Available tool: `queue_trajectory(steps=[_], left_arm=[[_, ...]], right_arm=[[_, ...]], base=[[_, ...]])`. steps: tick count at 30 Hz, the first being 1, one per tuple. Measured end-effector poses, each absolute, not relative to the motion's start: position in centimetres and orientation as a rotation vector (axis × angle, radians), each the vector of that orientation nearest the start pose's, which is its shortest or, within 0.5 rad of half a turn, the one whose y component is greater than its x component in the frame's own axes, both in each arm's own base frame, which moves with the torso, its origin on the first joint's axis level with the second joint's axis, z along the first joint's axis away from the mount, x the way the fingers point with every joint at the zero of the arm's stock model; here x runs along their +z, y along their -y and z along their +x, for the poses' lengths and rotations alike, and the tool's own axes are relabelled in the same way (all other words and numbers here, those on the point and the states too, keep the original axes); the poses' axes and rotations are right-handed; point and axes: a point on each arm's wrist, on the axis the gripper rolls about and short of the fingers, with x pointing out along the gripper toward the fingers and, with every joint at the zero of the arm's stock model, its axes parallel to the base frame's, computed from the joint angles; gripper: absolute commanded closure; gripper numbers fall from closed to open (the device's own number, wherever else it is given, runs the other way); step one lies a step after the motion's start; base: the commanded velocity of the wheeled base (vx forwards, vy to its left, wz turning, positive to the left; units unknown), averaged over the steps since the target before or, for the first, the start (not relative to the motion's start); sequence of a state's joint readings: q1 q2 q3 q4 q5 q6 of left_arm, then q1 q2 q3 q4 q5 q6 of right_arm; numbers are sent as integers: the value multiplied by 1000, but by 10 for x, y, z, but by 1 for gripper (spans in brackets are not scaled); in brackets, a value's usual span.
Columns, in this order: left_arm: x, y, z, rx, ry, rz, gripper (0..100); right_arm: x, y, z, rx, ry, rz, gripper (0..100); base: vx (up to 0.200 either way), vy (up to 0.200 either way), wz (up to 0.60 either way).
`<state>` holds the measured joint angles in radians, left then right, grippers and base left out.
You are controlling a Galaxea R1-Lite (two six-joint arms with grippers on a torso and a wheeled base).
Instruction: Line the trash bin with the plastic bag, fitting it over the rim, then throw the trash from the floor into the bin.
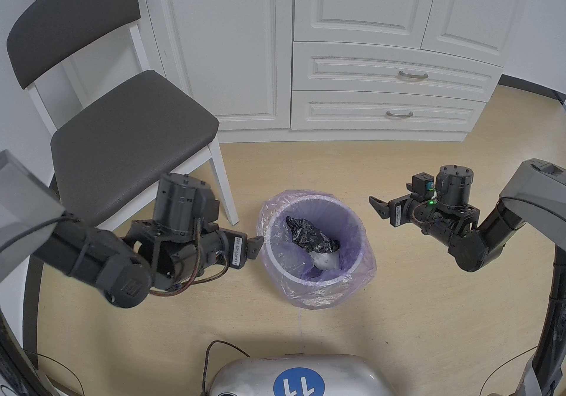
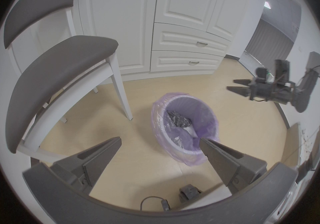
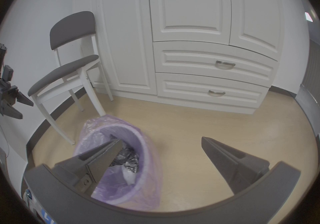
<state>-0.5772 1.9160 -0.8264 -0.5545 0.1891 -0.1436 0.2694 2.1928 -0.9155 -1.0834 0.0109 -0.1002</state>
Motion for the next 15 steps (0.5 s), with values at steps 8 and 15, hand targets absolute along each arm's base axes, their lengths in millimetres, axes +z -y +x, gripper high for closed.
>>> queue_trajectory(steps=[8,15], left_arm=[[75,196,338,-276,-547,71,0],[44,206,377,-244,-554,68,0]], right_arm=[[91,-84,383,237,-160,-150,0],[95,-73,383,214,-154,-150,0]], base=[[0,0,0],[0,0,0]])
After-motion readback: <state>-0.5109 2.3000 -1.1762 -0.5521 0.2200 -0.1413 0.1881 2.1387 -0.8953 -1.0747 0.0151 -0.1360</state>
